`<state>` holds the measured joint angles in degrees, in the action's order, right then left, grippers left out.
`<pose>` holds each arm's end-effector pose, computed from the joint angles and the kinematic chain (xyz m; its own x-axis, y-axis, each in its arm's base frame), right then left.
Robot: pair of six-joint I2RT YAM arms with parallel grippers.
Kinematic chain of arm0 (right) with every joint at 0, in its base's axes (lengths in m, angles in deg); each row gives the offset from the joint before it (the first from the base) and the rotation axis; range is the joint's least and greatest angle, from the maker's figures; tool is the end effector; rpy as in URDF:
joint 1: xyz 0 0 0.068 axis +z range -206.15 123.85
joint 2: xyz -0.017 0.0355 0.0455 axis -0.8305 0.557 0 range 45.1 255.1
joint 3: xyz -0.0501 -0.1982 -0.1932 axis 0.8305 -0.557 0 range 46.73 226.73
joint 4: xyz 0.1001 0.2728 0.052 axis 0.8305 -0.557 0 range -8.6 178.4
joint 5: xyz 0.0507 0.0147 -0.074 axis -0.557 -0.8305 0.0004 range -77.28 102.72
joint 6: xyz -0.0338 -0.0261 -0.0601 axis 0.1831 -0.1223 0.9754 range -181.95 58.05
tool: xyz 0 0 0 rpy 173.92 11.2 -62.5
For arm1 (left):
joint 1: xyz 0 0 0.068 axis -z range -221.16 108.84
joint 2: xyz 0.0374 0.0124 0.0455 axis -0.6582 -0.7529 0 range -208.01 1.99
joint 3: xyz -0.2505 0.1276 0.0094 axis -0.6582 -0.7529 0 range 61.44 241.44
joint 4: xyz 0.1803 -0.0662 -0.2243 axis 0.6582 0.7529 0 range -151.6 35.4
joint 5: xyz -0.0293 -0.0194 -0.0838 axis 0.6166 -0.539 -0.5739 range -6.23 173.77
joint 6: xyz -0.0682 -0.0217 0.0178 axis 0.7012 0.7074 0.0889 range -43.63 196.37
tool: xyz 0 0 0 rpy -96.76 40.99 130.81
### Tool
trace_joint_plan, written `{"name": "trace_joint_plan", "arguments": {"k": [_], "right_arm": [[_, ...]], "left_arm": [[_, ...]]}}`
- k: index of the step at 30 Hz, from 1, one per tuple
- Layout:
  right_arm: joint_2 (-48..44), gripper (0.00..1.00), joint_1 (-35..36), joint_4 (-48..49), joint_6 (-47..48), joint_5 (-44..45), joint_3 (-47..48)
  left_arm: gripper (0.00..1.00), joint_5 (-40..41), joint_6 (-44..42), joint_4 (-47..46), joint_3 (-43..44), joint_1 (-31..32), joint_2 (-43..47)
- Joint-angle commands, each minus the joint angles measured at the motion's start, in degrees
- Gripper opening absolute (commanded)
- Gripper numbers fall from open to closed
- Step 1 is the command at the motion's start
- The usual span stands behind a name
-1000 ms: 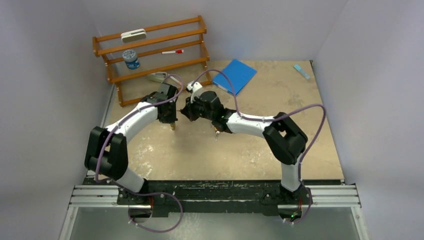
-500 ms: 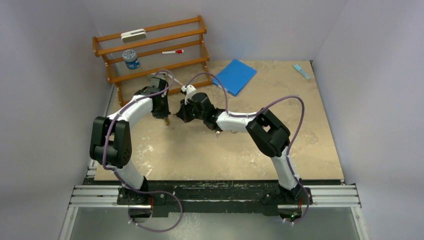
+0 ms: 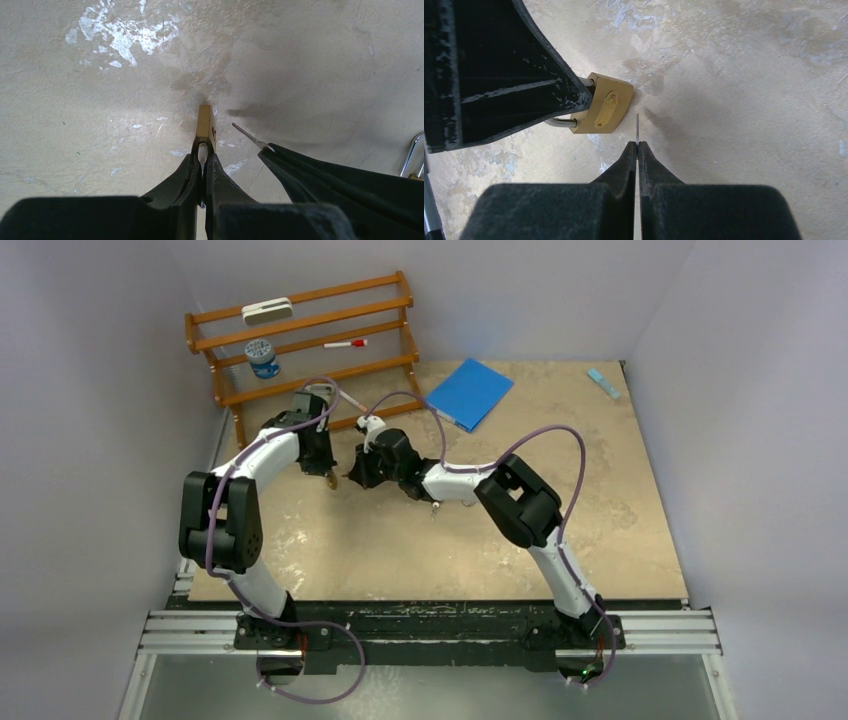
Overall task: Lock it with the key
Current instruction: Place the key at the center of the board.
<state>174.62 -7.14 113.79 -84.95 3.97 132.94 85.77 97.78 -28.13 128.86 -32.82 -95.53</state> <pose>0.3651 0.4344 0.1335 -0.5143 -0.0030 -0.8576 -0.6953 0.5869 0.4149 0.3852 -0.0542 0.1736 -0.8721 -0.2409 -0.4260 -0.2028 0.9701 -0.1334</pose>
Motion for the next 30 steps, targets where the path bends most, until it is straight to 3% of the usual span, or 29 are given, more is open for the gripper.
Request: {"name": "trace_joint_plan", "arguments": {"k": [1, 9, 12, 19, 30], "right_arm": [[0.59, 0.0, 0.02, -0.12, -1.58, -1.73, 3.41], [0.59, 0.29, -0.02, -1.68, -1.87, -0.59, 3.16], [0.28, 0.42, -0.04, -2.04, -1.51, 0.08, 3.12], [-4.53, 0.5, -0.29, -3.13, 1.95, 3.23, -1.04], [-26.58, 0.65, -1.03, -5.71, 9.72, 13.46, -19.64]], "left_arm": [[0.0, -0.49, -1.32, -3.29, 2.2, -0.77, -0.32], [0.11, -1.2, -1.59, -4.91, 1.31, -0.95, 1.93], [0.22, -1.21, -1.55, -5.54, 0.96, -1.04, 3.12], [0.31, -1.21, -1.61, -7.21, 0.14, -1.21, 6.26], [0.55, -3.45, -2.6, -13.08, -3.84, -1.31, 19.63]]}}
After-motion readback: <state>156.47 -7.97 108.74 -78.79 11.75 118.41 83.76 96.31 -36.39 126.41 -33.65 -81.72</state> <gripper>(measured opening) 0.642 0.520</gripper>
